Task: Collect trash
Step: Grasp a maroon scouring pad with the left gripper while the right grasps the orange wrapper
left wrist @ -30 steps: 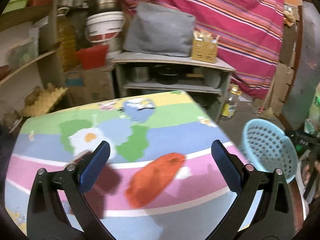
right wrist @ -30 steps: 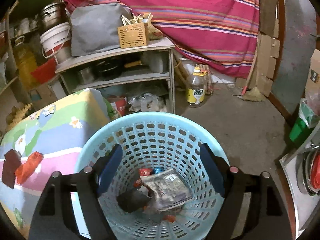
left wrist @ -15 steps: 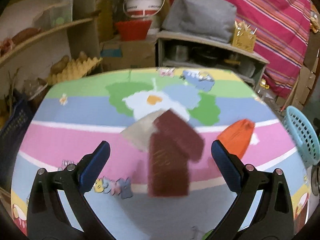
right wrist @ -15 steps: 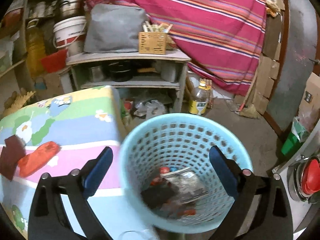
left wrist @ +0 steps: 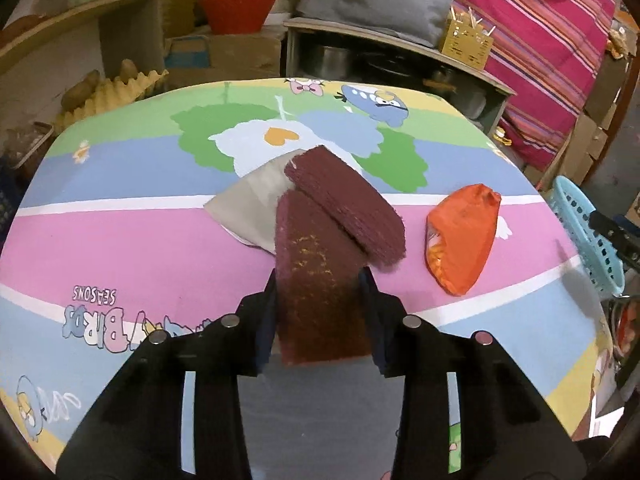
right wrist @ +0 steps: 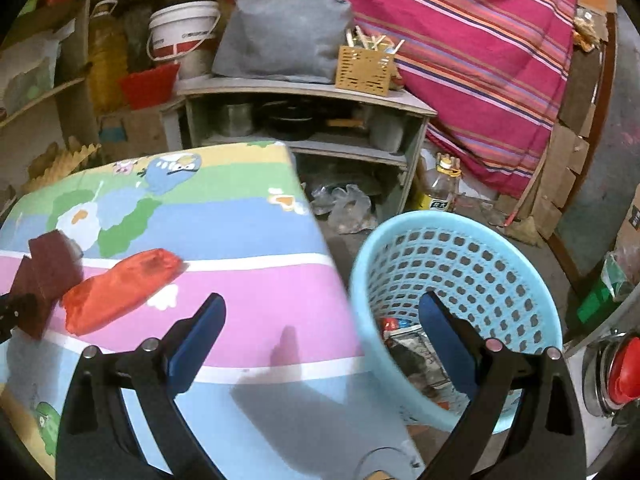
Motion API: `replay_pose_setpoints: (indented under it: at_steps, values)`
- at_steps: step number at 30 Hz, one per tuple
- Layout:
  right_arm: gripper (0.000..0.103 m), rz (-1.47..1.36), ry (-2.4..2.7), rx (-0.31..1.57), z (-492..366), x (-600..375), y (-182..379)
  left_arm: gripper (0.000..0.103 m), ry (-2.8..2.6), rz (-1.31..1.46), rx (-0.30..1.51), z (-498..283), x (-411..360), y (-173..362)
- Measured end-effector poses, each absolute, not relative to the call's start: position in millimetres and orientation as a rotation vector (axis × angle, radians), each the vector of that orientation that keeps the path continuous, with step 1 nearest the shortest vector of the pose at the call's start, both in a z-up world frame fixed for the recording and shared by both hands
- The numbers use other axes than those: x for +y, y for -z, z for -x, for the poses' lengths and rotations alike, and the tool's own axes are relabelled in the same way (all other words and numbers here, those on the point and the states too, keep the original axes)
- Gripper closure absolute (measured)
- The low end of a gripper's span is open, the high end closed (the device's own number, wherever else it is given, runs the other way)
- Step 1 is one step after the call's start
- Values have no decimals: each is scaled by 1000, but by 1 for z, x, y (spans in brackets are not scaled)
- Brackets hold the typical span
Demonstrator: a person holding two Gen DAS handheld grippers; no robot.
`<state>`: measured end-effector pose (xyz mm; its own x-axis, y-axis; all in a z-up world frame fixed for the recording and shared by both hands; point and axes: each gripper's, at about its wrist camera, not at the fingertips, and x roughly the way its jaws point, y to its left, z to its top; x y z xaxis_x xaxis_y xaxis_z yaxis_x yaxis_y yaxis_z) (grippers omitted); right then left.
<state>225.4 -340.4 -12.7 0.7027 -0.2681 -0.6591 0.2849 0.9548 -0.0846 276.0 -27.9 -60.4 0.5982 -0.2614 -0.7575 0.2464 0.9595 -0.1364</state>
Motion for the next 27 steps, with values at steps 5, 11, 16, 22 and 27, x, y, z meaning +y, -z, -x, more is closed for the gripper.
replay_pose_setpoints:
  at_steps: [5, 11, 16, 22, 27]
  values:
    - [8, -25, 278, 745, -235, -320, 14, 80, 296, -3, 853, -270, -19, 50]
    - [8, -20, 222, 769, -256, -285, 24, 90, 272, -14, 804, -267, 5, 29]
    - [8, -48, 187, 826, -286, -263, 40, 90, 235, 4, 795, -276, 27, 23]
    - [8, -57, 151, 887, -320, -242, 55, 90, 177, 30, 785, -286, 51, 19]
    - [10, -54, 157, 921, -334, -233, 69, 90, 156, 36, 778, -292, 63, 15]
